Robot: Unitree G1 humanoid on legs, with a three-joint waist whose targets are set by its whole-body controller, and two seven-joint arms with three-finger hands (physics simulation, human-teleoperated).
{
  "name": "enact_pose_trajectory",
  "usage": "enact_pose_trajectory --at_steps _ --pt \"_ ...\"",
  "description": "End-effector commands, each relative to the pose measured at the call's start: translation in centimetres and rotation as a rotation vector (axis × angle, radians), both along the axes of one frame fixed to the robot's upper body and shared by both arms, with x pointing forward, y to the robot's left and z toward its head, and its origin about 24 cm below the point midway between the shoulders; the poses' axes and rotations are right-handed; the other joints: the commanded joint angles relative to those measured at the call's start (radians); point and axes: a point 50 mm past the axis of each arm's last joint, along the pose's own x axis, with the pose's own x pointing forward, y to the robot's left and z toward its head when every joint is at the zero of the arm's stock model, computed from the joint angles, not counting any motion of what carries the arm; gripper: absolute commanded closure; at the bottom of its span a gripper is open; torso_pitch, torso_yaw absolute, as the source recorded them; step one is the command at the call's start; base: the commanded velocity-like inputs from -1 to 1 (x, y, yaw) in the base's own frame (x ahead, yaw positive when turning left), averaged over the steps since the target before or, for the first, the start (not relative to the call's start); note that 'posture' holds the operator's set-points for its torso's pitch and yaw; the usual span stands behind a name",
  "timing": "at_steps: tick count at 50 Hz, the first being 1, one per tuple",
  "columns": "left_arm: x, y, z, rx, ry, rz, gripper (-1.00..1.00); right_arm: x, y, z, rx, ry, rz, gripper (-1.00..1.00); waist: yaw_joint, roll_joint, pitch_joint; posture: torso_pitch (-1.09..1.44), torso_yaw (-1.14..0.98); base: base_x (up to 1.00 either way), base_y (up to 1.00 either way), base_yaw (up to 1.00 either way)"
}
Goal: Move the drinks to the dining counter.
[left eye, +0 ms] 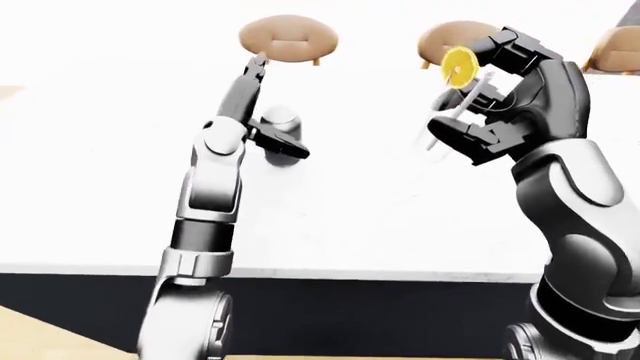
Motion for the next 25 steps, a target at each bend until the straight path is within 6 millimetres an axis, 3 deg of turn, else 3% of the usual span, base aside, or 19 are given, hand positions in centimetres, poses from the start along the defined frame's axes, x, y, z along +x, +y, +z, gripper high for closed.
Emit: enact_pose_trajectory --at_steps 1,7,12,25 --pt "-1.1 0.5 2.9 -0.025 -0.09 0.017 -1.0 -0.1 -0.2 1.0 -0.012 -0.081 -0.022 0.99 0.001 0.002 -0.03 0.0 0.0 0.0 0.0 0.0" --pt "-4.5 1.5 4.0 -0.054 -0.138 0.028 -1.0 1.2 0.0 -0.1 -0.059 -0.055 -0.052 1.0 -0.003 0.008 -0.028 0.0 0.0 0.0 0.0 0.0" --pt "-6.2 1.8 5.2 -0.064 -0.167 0.023 -1.0 3.2 0.2 -1.1 -0.129 -0.035 -0.086 1.0 -0.003 0.016 -0.025 0.0 0.0 0.0 0.0 0.0" --pt "-6.7 1.7 5.3 -0.056 -0.184 0.016 -1.0 5.5 0.2 -3.0 -0.136 0.037 -0.153 1.0 -0.002 0.022 -0.024 0.0 0.0 0.0 0.0 0.0"
